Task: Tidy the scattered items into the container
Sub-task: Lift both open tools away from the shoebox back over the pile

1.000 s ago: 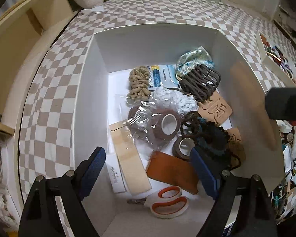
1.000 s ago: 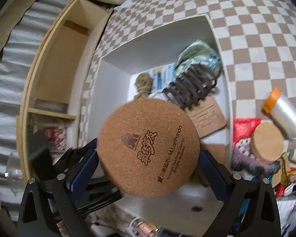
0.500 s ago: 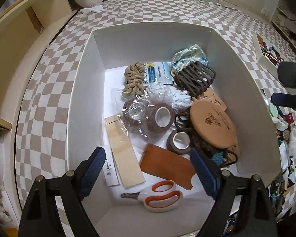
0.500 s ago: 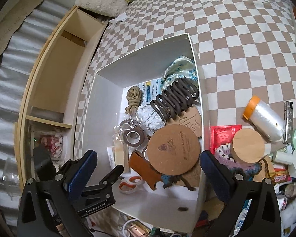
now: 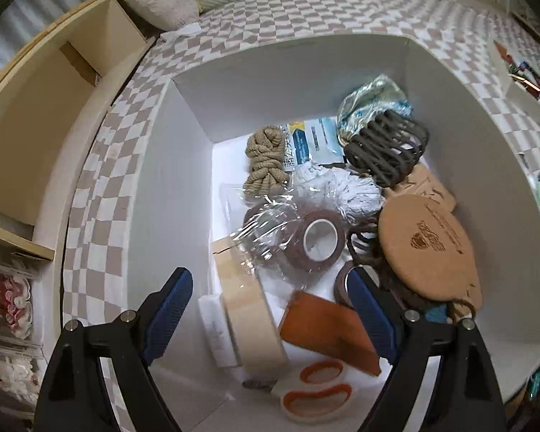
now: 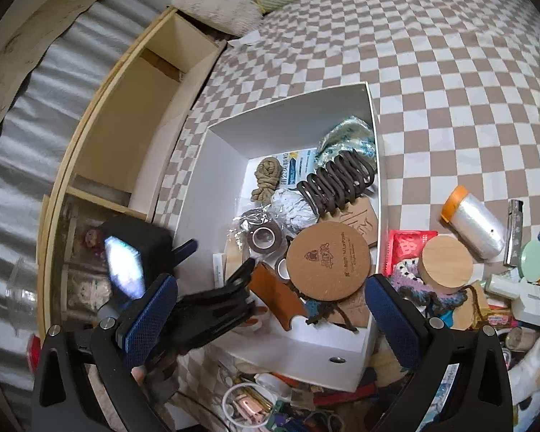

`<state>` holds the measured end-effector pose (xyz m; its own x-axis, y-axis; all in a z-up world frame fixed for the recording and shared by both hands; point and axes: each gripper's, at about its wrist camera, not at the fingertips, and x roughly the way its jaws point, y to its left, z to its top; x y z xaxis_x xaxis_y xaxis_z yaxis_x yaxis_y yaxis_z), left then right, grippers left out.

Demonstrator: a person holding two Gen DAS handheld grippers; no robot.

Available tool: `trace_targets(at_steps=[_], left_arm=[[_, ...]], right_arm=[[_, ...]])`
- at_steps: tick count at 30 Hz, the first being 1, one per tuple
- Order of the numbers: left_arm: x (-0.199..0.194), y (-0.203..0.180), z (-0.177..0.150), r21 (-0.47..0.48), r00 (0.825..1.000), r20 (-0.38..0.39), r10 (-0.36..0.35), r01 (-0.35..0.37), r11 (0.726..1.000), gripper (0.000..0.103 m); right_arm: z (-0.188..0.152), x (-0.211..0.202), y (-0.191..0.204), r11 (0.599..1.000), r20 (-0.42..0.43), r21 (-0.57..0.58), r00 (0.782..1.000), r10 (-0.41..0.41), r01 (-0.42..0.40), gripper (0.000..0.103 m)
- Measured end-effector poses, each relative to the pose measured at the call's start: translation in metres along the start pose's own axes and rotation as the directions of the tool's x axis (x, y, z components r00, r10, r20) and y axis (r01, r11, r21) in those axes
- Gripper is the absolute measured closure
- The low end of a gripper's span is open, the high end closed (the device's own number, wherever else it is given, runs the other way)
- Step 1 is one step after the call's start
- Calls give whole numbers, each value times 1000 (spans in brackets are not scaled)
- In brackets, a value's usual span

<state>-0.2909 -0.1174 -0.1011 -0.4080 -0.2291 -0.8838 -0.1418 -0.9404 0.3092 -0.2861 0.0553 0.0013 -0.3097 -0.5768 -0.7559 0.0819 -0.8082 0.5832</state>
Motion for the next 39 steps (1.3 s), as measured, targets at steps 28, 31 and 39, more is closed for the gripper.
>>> trace_targets(at_steps=[28, 31, 39], left_arm=[[-33, -23, 3, -94, 995, 40, -96, 99, 991, 15], [-54, -20, -3, -118, 989, 92, -118, 128, 985, 15], [-100, -17, -21, -128, 966, 206, -157, 186, 974, 1]], right_arm=[[-18, -45, -20, 999, 46, -33, 999, -10, 11, 0], [-21, -51, -14, 998, 62, -54, 998, -10, 14, 0], [-34, -66, 1, 994, 118, -106, 993, -29, 42, 0]])
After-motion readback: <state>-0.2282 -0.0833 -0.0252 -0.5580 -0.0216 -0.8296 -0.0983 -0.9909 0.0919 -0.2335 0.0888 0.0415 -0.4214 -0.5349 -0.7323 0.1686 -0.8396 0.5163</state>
